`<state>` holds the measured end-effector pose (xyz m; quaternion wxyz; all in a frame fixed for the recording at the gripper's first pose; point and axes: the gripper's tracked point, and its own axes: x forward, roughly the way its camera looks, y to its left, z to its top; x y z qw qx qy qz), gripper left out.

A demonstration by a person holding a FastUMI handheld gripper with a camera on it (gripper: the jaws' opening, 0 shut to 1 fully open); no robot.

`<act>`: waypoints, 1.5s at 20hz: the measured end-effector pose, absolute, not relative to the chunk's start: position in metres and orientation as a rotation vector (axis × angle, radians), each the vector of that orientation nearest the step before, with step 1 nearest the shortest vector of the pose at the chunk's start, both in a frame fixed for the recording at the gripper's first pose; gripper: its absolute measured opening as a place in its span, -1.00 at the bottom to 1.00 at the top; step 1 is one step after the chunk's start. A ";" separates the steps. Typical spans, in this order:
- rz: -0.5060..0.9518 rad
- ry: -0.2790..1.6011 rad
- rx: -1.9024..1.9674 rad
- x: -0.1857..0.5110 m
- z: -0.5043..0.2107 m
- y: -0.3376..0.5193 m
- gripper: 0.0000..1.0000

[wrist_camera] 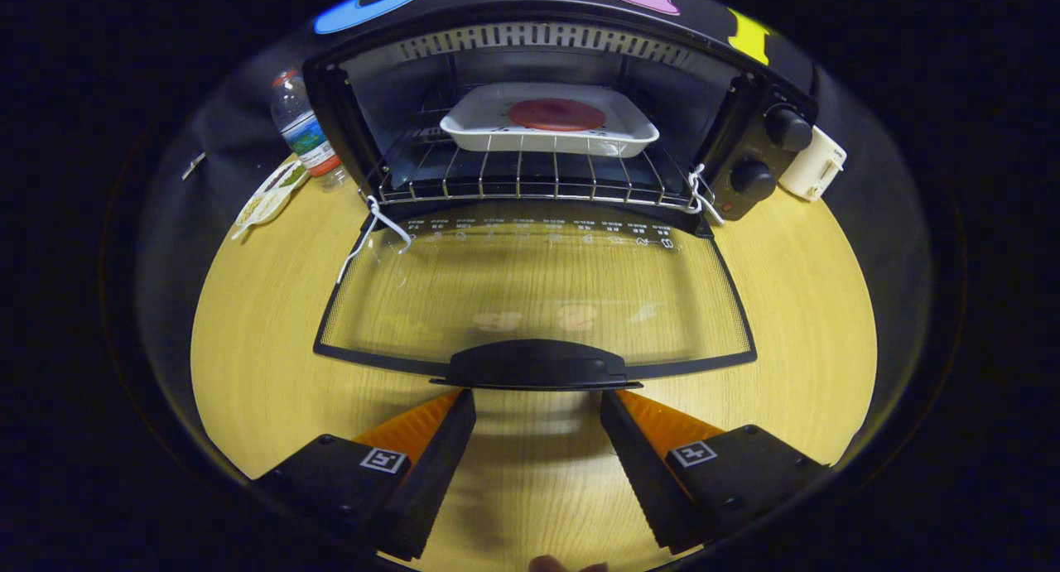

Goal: Open the toaster oven, put the food inside, and close the toaster oven door.

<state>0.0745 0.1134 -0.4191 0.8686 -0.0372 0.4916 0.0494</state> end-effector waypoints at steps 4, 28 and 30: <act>0.082 1.036 -0.055 0.076 -0.414 0.114 0.98; 0.163 0.407 0.005 0.105 -0.187 0.113 0.98; 0.165 0.341 -0.003 0.106 -0.155 0.108 0.98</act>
